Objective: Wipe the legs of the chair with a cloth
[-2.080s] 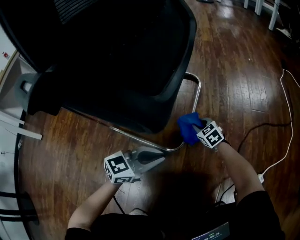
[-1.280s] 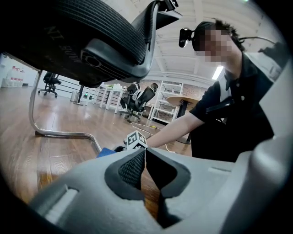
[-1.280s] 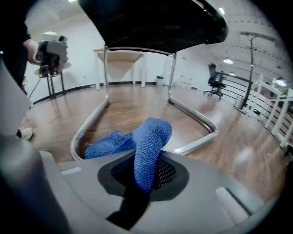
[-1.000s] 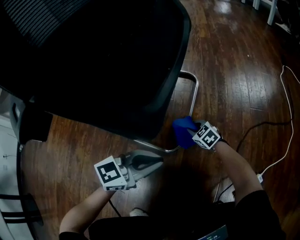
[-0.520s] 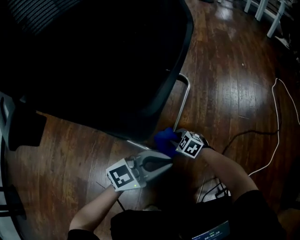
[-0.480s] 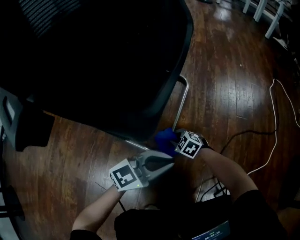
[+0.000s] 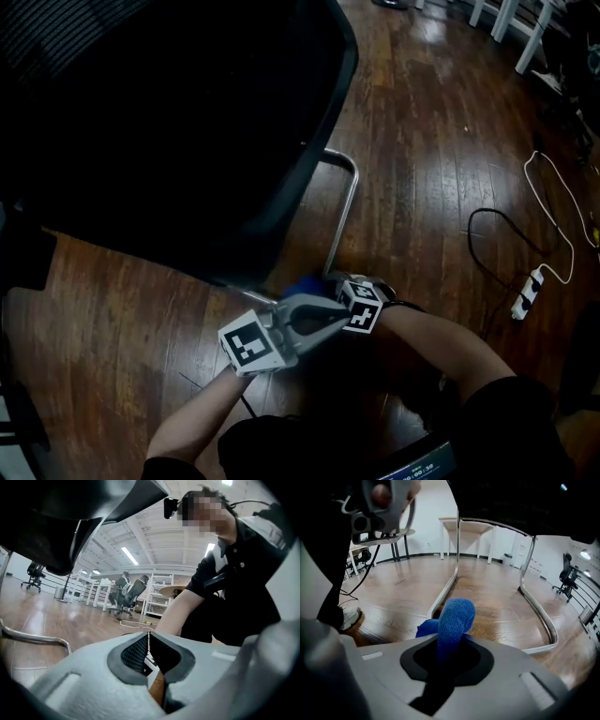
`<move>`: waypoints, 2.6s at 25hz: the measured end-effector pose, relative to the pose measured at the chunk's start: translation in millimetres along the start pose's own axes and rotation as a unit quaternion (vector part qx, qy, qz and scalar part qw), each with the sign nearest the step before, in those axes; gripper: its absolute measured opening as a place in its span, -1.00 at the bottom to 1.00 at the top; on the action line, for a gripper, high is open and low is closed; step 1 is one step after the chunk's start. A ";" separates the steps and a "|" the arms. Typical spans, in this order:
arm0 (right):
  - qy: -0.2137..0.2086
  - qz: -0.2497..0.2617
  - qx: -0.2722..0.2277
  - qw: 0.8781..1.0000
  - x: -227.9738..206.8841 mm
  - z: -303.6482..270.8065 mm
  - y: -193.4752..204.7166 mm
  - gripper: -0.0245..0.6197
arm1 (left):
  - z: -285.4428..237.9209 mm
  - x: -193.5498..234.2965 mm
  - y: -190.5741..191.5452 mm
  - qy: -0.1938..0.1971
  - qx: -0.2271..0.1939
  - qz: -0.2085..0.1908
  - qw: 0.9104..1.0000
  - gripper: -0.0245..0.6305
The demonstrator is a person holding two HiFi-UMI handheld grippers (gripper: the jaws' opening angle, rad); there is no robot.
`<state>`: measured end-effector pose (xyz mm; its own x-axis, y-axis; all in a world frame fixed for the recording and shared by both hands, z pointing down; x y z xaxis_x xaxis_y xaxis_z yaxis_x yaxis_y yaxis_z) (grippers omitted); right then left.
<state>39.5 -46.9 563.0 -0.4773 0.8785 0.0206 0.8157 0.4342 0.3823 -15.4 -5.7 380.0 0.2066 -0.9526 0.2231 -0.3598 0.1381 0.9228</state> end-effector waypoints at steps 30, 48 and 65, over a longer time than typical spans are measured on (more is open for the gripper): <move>0.018 -0.025 -0.054 0.998 -152.0 5.5 63.1 -0.75 | -66.6 39.2 -19.9 -0.098 0.059 0.063 0.991 -0.92; 0.025 -0.123 -0.094 0.988 -194.7 -1.3 59.6 -0.75 | -37.1 20.5 -25.9 -0.120 0.042 0.052 0.991 -0.92; 0.015 -0.153 -0.096 0.983 -186.9 6.2 71.2 -0.76 | -42.7 34.0 -28.9 -0.120 0.024 0.065 0.990 -0.92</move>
<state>188.8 -179.0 580.7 -0.7032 0.7046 -0.0957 0.5570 0.6295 0.5417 40.9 -30.5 374.4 -0.0638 -0.9654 0.2529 -0.4129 0.2562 0.8740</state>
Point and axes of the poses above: the fingertips, and each gripper's own axes: z backward along the fingers, x to its left, y out of its underside, the point moved 7 cm from there along z, backward along the fingers, and after that the axes turned 14 degrees about x, right-handed, at the moved point
